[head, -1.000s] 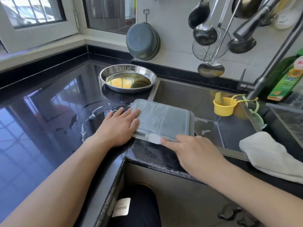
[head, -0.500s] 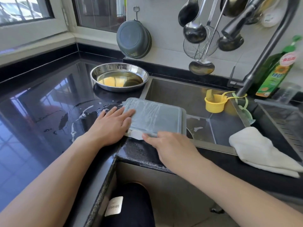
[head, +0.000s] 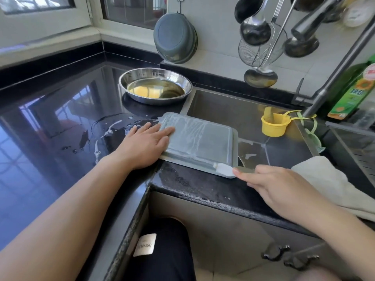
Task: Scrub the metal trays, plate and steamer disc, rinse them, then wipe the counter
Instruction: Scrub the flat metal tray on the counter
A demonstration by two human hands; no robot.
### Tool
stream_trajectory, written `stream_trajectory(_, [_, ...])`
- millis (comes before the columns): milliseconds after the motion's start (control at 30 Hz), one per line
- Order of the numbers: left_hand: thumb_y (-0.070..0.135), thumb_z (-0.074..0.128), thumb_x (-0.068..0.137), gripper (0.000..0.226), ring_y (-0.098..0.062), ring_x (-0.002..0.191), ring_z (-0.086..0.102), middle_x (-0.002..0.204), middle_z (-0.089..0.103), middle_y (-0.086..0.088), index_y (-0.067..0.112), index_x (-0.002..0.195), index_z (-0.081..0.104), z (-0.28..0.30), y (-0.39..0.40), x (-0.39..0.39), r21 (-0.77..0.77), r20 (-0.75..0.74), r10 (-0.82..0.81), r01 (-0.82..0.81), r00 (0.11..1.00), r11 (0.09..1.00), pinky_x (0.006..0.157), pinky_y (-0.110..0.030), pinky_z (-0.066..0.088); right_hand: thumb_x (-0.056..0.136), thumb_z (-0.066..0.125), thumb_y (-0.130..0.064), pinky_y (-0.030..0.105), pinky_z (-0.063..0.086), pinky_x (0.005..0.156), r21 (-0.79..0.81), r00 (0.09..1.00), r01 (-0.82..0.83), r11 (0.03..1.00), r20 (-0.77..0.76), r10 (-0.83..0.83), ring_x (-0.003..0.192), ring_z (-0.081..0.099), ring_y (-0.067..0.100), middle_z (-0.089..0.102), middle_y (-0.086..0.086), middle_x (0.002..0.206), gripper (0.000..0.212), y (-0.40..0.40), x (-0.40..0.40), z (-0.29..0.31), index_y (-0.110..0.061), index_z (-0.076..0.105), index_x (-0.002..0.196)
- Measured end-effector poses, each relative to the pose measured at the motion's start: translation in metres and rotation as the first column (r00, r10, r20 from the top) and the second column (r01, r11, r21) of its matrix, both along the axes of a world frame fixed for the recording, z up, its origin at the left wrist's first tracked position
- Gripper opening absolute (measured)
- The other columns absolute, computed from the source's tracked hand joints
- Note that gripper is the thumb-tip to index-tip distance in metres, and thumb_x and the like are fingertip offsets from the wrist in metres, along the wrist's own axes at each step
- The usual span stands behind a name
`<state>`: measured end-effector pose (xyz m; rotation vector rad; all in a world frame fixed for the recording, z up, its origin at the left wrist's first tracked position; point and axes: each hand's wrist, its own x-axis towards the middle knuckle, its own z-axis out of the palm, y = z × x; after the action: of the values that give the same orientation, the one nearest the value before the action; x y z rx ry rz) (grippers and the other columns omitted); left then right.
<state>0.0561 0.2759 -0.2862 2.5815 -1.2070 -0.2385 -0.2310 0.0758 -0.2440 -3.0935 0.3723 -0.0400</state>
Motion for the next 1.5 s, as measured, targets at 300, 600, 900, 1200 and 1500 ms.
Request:
stream_trajectory(300, [0.05, 0.015, 0.109, 0.049, -0.015, 0.16, 0.005, 0.172, 0.014, 0.008, 0.057, 0.158, 0.016, 0.0, -0.001, 0.001, 0.015, 0.022, -0.007, 0.006, 1.0, 1.0, 0.129, -0.045, 0.0, 0.11, 0.03, -0.029, 0.041, 0.047, 0.071, -0.064, 0.992, -0.116, 0.991, -0.054, 0.113, 0.08, 0.047, 0.026, 0.041, -0.002, 0.088, 0.049, 0.051, 0.078, 0.002, -0.056, 0.03, 0.152])
stream_trajectory(600, [0.05, 0.014, 0.109, 0.05, -0.015, 0.16, 0.004, 0.173, 0.013, 0.008, 0.056, 0.159, 0.015, 0.0, -0.001, 0.001, 0.012, 0.017, -0.008, 0.008, 1.0, 1.0, 0.129, -0.045, 0.0, 0.105, 0.043, -0.043, 0.033, 0.051, 0.073, 0.151, 0.977, 0.061, 0.987, -0.213, -0.027, 0.078, 0.059, 0.008, 0.059, -0.021, 0.079, 0.045, -0.016, -0.003, 0.022, -0.08, 0.034, 0.128])
stream_trajectory(900, [0.048, 0.016, 0.11, 0.049, -0.015, 0.16, 0.005, 0.173, 0.014, 0.008, 0.057, 0.158, 0.017, 0.001, 0.0, 0.0, 0.009, 0.019, -0.005, 0.004, 1.0, 1.0, 0.129, -0.044, 0.001, 0.11, 0.033, -0.04, 0.041, 0.048, 0.077, 0.06, 0.984, -0.08, 0.995, -0.156, 0.089, 0.091, 0.056, 0.027, 0.049, -0.007, 0.089, 0.041, 0.037, 0.069, 0.017, -0.063, 0.038, 0.144])
stream_trajectory(1200, [0.047, 0.013, 0.109, 0.051, -0.02, 0.16, 0.007, 0.172, 0.016, 0.009, 0.056, 0.159, 0.014, 0.004, -0.001, -0.003, 0.033, 0.051, 0.018, -0.02, 0.999, 0.999, 0.128, -0.046, 0.004, 0.107, 0.035, -0.048, 0.036, 0.042, 0.07, 0.103, 0.982, -0.096, 0.99, -0.156, 0.111, 0.081, 0.048, 0.013, 0.038, -0.017, 0.073, 0.039, -0.002, 0.031, 0.018, -0.071, 0.036, 0.138])
stream_trajectory(1500, [0.045, 0.014, 0.109, 0.052, -0.02, 0.16, 0.005, 0.173, 0.013, 0.009, 0.053, 0.16, 0.014, 0.004, 0.0, -0.005, 0.023, 0.04, 0.006, -0.007, 0.999, 1.0, 0.129, -0.046, 0.002, 0.104, 0.05, -0.038, 0.041, 0.05, 0.073, 0.248, 0.999, 0.037, 0.968, -0.007, -0.037, 0.073, 0.055, 0.009, 0.054, -0.007, 0.073, 0.055, -0.03, -0.025, 0.011, -0.088, 0.031, 0.113])
